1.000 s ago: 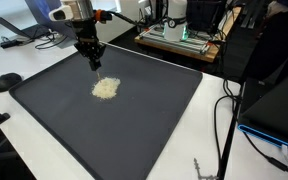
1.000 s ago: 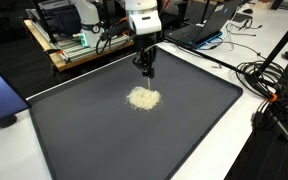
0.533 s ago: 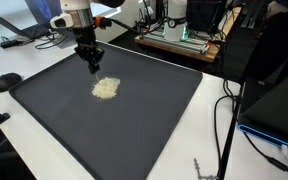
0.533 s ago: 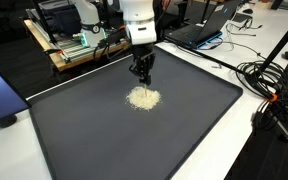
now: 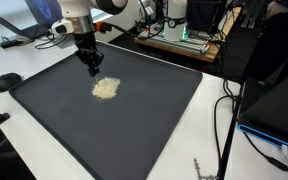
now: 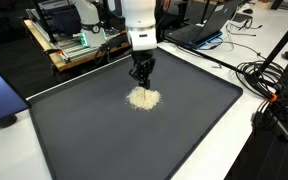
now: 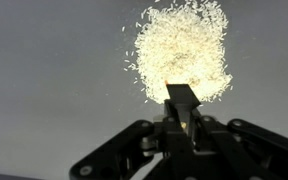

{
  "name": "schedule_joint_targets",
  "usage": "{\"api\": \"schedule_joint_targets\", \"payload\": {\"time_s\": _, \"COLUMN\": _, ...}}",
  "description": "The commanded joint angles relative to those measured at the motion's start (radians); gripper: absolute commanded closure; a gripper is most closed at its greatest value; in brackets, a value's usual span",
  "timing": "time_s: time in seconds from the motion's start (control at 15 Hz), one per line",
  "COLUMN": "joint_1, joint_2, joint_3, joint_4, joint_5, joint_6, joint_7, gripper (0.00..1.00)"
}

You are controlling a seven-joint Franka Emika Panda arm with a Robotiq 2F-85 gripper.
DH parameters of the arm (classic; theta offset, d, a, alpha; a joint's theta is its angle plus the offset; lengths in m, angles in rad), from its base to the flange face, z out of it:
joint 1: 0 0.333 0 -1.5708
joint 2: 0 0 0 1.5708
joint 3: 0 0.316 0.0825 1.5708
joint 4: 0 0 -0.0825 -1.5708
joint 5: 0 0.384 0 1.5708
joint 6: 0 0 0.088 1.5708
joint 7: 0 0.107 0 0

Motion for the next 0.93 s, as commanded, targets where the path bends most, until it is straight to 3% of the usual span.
{"api": "schedule_joint_targets", "payload": {"time_s": 0.0, "joint_1": -0.017, "joint_2": 0.044, "joint_3": 0.02, "joint_4": 0.038, "joint_5": -0.033, "joint_6": 0.009, "joint_7": 0.041, "gripper": 0.97}}
{"api": "schedule_joint_targets", "payload": {"time_s": 0.87, "joint_1": -0.008, "joint_2": 0.094, "joint_3": 0.022, "joint_4": 0.052, "joint_5": -0.066, "joint_6": 0.015, "joint_7": 0.067, "gripper": 0.97}}
